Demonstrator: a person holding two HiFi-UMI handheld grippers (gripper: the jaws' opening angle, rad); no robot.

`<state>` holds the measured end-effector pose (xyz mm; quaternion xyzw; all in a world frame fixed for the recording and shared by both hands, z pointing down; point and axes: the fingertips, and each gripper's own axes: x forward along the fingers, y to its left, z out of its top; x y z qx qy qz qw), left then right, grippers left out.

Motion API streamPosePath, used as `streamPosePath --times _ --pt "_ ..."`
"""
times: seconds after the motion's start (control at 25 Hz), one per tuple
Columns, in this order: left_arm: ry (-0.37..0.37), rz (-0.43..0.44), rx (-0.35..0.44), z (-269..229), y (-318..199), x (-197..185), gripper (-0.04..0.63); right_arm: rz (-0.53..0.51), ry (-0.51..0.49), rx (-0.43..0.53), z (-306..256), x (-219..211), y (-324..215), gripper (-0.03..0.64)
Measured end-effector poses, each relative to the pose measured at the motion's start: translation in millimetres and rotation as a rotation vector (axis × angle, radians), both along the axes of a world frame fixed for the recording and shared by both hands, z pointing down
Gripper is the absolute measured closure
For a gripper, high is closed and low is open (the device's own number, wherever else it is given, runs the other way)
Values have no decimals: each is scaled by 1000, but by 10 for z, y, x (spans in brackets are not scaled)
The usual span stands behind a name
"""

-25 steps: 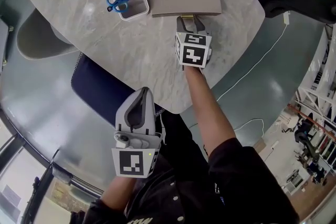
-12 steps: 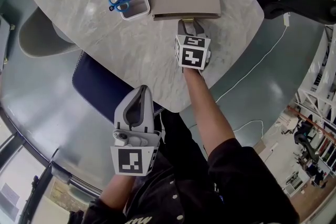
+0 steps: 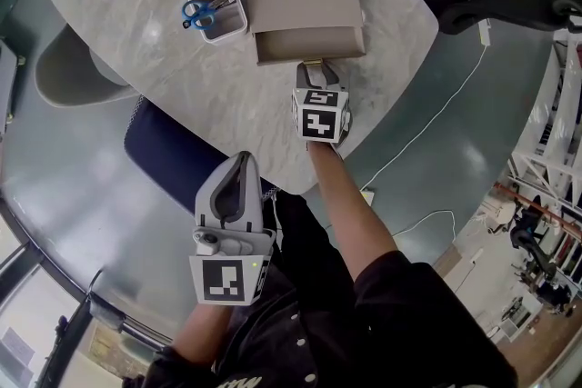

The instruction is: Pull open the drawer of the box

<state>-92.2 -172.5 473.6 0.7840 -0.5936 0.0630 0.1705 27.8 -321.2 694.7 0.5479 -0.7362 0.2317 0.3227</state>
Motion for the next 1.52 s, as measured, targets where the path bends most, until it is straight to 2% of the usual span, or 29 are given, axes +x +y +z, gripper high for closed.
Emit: streamPosePath --times 0.16,0.6,0.84,1.24,1.52 --pt "-4 -1 28 -68 26 4 580 -1 3 -8 -12 21 152 454" --pt "2 12 18 -104 196 24 580 8 11 -22 -6 89 518 454" --pt "-2 12 43 -154 224 25 580 13 13 -30 5 110 649 454" --pt "-1 13 42 -135 262 37 580 20 14 -30 58 119 708 454" --pt "-9 11 63 -213 271 38 580 16 -8 -53 103 181 811 430"
